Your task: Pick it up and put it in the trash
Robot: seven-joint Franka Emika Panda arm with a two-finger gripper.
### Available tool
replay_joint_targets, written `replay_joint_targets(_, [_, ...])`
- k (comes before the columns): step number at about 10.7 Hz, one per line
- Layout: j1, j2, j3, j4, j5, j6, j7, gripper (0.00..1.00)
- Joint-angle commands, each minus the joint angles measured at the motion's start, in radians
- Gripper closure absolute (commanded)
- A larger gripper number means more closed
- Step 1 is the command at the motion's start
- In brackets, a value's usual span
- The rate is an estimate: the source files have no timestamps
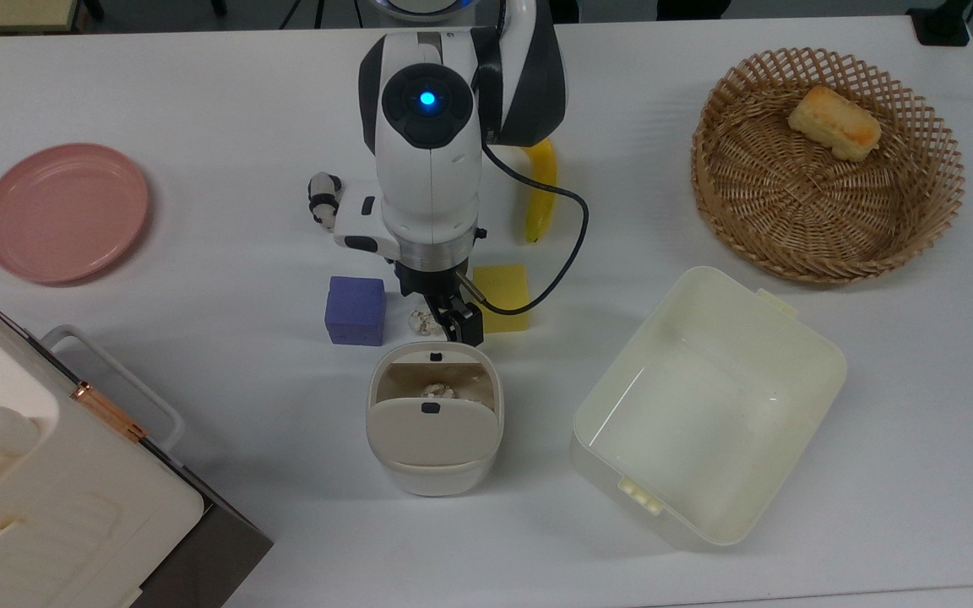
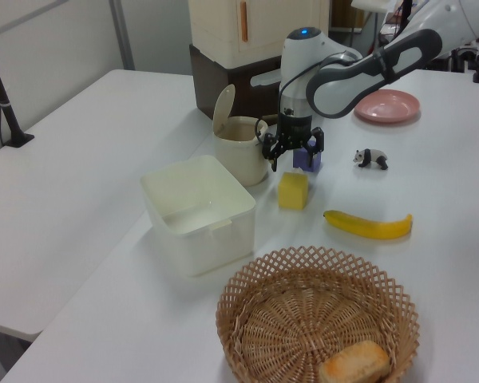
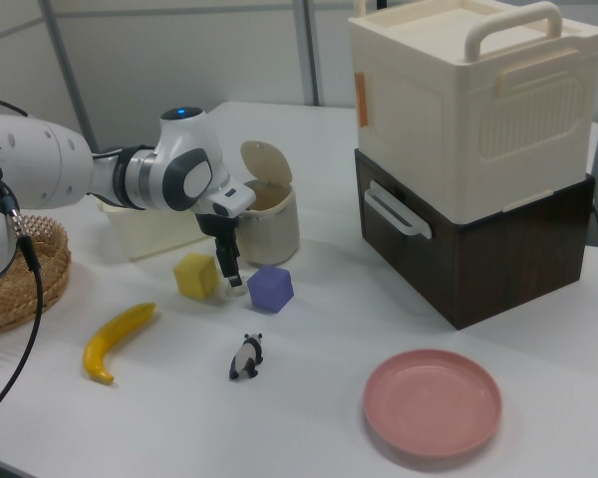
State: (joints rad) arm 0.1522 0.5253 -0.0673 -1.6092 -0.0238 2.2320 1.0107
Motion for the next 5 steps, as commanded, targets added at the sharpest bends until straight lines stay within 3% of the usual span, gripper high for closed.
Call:
replay_joint_targets(1, [0.01, -0.002, -0.005, -0.023, -0.028, 0.043, 0.036, 0.09])
replay_joint_targets(3, [0.009, 0.01, -0.006, -0.023, -0.039, 0.044, 0.036, 0.26])
replay_joint_targets(5, [0.009, 0.018, -0.005, -0.023, -0.039, 0.044, 0.036, 0.33])
